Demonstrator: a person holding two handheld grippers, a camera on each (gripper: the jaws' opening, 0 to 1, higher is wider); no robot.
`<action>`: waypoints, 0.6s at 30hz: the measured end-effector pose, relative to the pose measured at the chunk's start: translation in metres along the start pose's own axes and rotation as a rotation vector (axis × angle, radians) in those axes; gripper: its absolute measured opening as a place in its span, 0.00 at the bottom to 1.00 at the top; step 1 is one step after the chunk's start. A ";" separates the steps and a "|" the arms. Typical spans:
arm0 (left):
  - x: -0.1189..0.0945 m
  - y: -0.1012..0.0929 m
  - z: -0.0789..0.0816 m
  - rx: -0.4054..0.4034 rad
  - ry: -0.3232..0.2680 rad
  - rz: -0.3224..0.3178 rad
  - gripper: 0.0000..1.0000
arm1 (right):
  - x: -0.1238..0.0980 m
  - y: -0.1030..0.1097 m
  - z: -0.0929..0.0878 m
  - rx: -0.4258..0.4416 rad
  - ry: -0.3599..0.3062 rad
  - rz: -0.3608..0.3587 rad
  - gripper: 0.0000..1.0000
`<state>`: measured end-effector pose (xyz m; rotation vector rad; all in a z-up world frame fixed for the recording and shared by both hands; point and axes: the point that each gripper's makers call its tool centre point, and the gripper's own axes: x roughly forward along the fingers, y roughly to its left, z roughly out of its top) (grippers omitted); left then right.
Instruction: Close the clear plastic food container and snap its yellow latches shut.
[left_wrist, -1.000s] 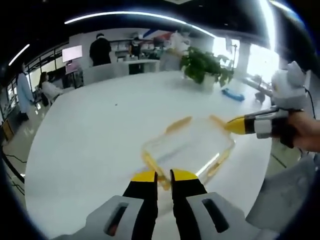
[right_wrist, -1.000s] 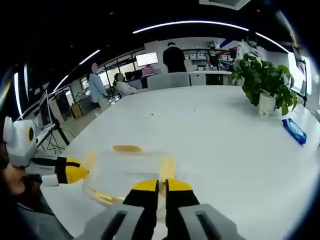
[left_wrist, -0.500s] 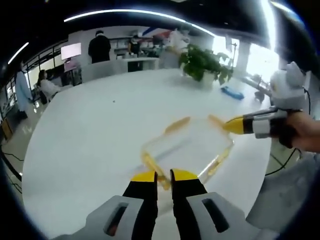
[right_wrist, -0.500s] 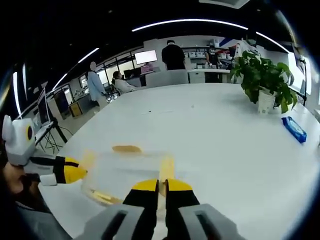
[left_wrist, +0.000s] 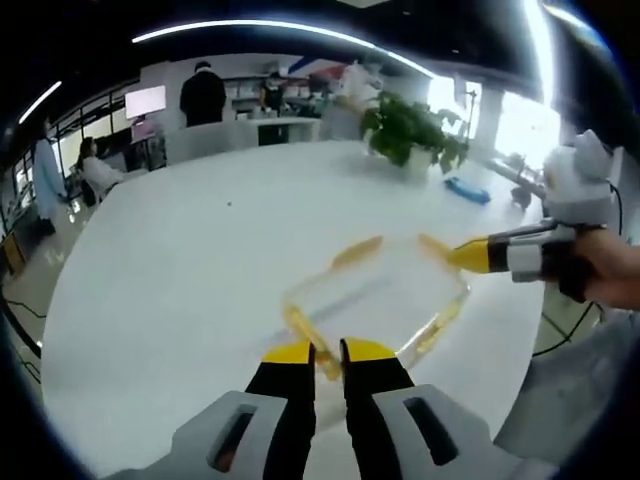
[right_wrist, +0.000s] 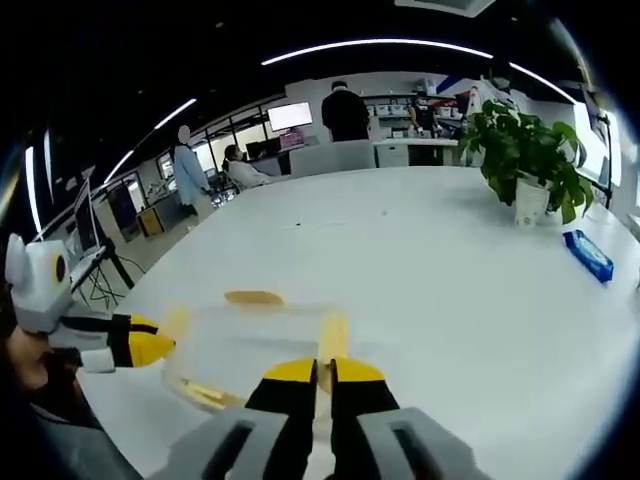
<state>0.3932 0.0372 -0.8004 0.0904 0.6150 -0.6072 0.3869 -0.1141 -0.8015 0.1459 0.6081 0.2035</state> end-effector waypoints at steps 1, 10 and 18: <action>0.000 0.000 0.000 0.001 0.000 0.000 0.06 | 0.000 0.000 0.000 0.004 -0.001 -0.002 0.01; 0.000 -0.003 -0.002 -0.057 -0.018 -0.061 0.08 | -0.005 -0.010 0.005 0.037 -0.021 -0.020 0.00; -0.007 0.018 -0.004 -0.122 -0.026 -0.019 0.22 | -0.009 -0.022 0.008 0.045 -0.032 -0.061 0.02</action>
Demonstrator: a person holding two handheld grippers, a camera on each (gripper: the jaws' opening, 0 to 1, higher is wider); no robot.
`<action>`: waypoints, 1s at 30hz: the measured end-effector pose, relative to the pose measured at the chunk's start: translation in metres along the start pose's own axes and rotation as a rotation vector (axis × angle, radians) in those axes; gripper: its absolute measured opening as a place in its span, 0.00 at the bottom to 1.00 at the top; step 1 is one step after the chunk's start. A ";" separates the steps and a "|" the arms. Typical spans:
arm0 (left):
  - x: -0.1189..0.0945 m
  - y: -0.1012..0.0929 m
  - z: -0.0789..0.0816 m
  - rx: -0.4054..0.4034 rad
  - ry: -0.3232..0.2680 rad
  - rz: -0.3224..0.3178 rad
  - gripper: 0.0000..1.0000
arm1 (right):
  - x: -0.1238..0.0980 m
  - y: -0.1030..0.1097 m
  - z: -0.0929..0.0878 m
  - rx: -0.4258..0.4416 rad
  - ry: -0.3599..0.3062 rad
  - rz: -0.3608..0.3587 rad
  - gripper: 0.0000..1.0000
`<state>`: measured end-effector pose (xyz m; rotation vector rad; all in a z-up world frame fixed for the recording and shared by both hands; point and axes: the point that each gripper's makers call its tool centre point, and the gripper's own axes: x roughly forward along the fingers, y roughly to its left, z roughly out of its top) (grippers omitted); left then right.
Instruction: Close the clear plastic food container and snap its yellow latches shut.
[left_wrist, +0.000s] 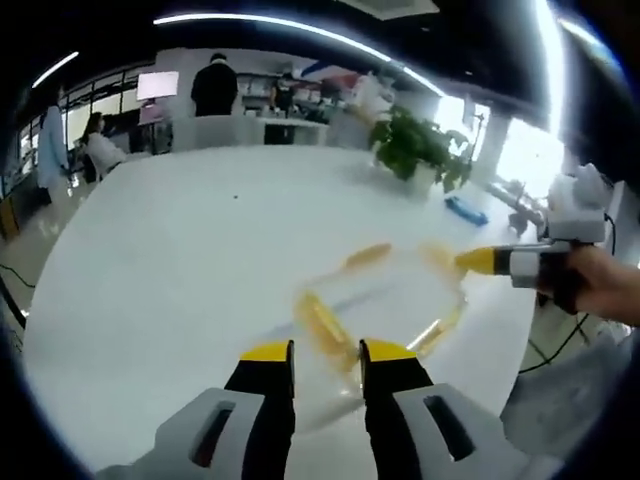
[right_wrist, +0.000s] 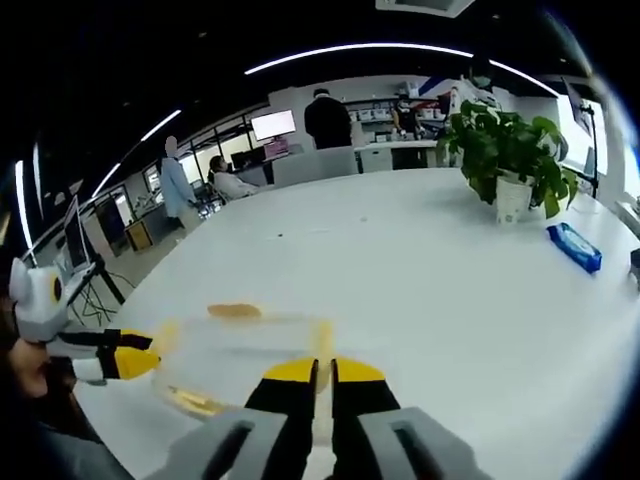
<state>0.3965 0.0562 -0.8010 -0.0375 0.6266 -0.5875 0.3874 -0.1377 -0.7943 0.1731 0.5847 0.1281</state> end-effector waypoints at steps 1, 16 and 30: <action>-0.001 0.003 -0.001 0.000 0.001 0.009 0.21 | 0.000 -0.001 0.000 -0.002 0.000 -0.003 0.02; 0.001 0.001 -0.003 -0.097 0.007 -0.013 0.30 | 0.007 0.012 -0.006 0.009 0.030 0.058 0.16; 0.014 -0.008 -0.007 -0.186 0.036 -0.051 0.29 | 0.021 0.022 -0.012 0.030 0.105 0.163 0.26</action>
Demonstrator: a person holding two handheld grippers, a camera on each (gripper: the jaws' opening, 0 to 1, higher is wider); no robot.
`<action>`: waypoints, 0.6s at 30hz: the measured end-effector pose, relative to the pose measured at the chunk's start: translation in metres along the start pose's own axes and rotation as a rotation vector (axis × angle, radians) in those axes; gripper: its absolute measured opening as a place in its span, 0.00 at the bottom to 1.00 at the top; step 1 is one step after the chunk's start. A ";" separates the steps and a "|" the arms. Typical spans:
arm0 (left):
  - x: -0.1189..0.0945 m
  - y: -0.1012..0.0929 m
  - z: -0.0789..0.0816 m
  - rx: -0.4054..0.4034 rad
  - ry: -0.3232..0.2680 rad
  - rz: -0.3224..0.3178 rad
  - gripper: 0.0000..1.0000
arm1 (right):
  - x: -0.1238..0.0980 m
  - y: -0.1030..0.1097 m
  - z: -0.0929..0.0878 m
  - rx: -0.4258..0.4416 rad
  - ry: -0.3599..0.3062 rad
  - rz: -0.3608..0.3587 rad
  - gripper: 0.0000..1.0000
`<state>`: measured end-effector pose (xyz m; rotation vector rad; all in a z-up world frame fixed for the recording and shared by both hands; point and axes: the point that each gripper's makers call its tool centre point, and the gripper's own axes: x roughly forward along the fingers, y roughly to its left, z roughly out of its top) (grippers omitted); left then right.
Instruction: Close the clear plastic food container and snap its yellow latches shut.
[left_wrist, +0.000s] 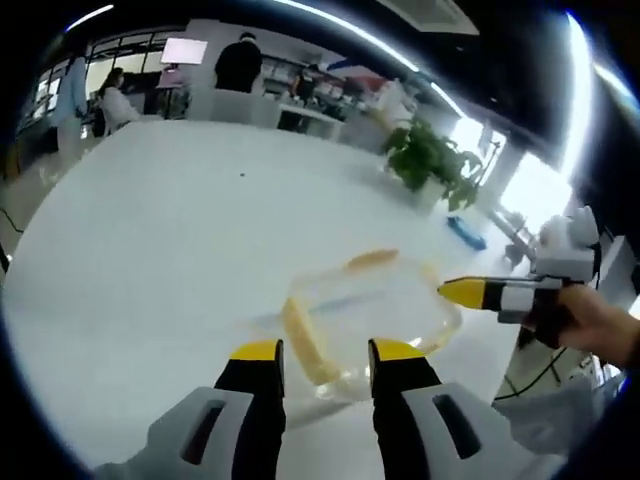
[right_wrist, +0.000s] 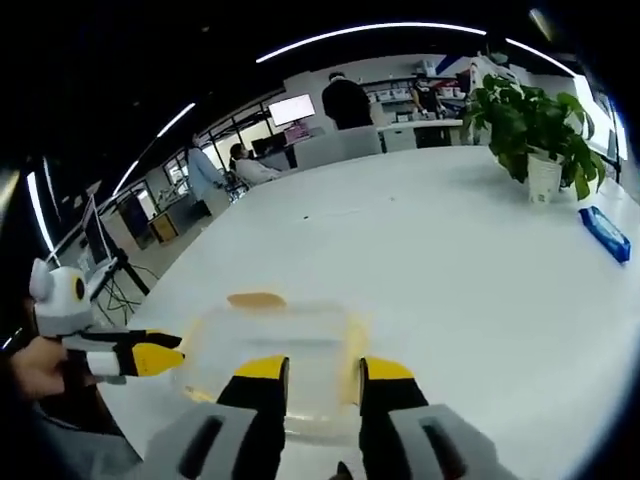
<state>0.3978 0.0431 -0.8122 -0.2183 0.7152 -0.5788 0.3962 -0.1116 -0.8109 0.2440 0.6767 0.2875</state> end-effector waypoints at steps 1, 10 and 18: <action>0.001 0.000 -0.001 -0.007 0.007 0.000 0.28 | 0.001 -0.002 -0.001 0.005 0.012 0.004 0.26; 0.008 -0.002 -0.003 -0.054 0.025 -0.021 0.29 | 0.007 -0.002 -0.006 0.040 0.079 0.056 0.29; 0.009 -0.004 -0.005 -0.045 0.046 -0.040 0.29 | 0.008 -0.001 -0.008 0.033 0.190 0.113 0.28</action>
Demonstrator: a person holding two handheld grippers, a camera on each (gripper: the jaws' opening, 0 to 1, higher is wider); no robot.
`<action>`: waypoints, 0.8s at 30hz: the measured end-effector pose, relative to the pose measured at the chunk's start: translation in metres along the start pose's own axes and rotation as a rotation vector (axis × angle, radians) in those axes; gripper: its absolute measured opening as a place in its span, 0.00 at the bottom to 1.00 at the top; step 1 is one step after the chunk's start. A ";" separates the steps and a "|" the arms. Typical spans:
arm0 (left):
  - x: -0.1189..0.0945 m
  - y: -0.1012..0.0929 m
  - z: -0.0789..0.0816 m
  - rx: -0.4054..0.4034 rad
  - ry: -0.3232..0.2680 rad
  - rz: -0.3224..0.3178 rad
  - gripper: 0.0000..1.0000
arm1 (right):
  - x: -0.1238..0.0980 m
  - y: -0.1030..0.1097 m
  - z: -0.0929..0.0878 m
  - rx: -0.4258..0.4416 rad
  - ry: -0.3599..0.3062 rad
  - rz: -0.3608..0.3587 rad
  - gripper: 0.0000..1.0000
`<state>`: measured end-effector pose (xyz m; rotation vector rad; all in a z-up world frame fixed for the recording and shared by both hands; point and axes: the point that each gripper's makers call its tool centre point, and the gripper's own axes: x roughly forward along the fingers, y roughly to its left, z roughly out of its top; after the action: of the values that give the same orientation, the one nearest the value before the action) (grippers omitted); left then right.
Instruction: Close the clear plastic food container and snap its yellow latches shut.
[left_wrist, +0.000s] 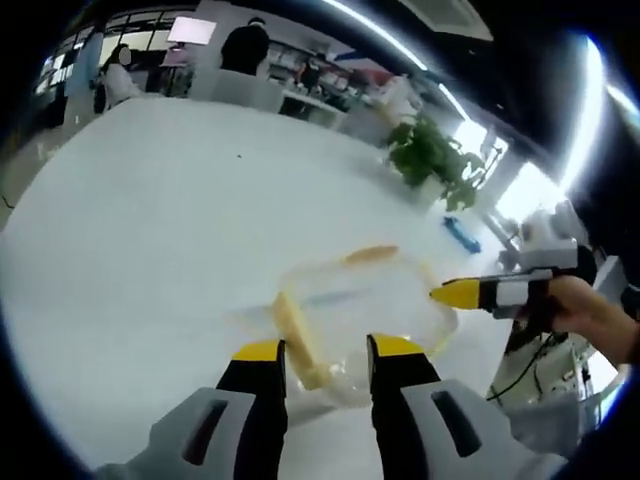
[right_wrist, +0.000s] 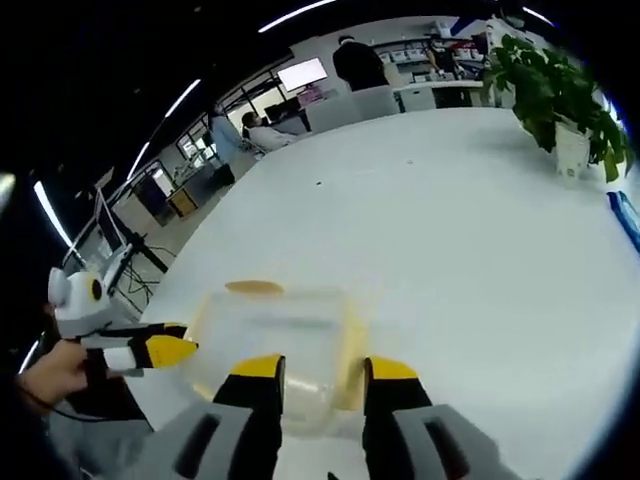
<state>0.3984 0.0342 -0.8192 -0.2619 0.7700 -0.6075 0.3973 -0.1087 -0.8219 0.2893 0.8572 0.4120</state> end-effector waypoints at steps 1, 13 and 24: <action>0.001 0.000 0.000 -0.001 0.006 -0.002 0.28 | 0.000 0.000 0.000 0.001 0.006 0.001 0.28; 0.003 -0.002 0.002 -0.025 0.052 -0.067 0.26 | -0.001 0.000 0.002 0.039 0.021 0.019 0.25; 0.004 0.000 -0.001 -0.027 0.036 -0.063 0.27 | -0.002 0.003 -0.002 0.050 -0.029 -0.003 0.26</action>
<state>0.4002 0.0314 -0.8217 -0.3019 0.8080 -0.6632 0.3944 -0.1071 -0.8207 0.3392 0.8405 0.3834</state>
